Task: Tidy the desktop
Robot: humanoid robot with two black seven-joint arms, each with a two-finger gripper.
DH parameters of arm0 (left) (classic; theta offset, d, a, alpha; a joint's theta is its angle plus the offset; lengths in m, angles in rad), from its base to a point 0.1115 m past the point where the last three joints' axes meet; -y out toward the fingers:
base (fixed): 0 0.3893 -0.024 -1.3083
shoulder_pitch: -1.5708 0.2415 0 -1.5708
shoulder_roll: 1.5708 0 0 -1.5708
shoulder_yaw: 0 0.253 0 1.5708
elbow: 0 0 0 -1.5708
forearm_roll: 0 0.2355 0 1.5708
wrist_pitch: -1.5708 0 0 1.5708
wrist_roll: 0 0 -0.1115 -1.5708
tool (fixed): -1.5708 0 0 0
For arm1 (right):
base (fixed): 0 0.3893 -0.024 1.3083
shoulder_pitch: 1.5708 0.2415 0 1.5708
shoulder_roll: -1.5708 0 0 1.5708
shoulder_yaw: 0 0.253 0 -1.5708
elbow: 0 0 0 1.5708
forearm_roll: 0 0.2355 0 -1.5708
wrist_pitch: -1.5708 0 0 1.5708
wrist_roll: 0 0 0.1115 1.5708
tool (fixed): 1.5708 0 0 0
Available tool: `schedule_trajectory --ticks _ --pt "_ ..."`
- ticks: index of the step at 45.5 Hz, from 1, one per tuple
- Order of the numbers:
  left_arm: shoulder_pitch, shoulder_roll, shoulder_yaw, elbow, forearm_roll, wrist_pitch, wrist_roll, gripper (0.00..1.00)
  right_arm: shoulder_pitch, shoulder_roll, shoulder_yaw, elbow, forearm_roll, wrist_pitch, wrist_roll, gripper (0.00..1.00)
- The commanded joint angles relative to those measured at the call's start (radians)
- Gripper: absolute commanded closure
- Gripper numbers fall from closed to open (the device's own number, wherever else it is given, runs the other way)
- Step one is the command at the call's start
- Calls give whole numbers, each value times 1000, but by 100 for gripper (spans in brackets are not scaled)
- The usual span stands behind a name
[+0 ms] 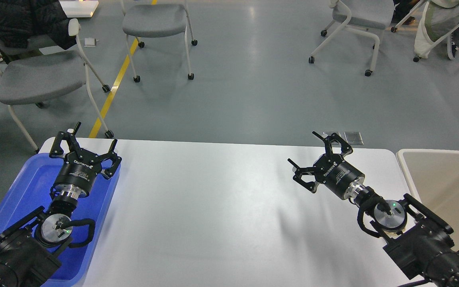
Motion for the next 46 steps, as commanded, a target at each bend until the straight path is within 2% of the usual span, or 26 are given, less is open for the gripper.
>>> schedule_trajectory --ticks 1,20,37,46 --pt "0 0 0 0 0 0 0 0 -2 0 -2 9 -6 1 0 0" --pt "0 0 2 2 -3 0 0 0 1 -43 -20 29 -20 6 -8 0" --pt "0 0 2 0 -3 0 0 0 10 -290 -109 250 -30 -3 -11 0" --pt "0 0 2 0 -3 0 0 0 21 -459 -127 363 -156 -5 -12 0"
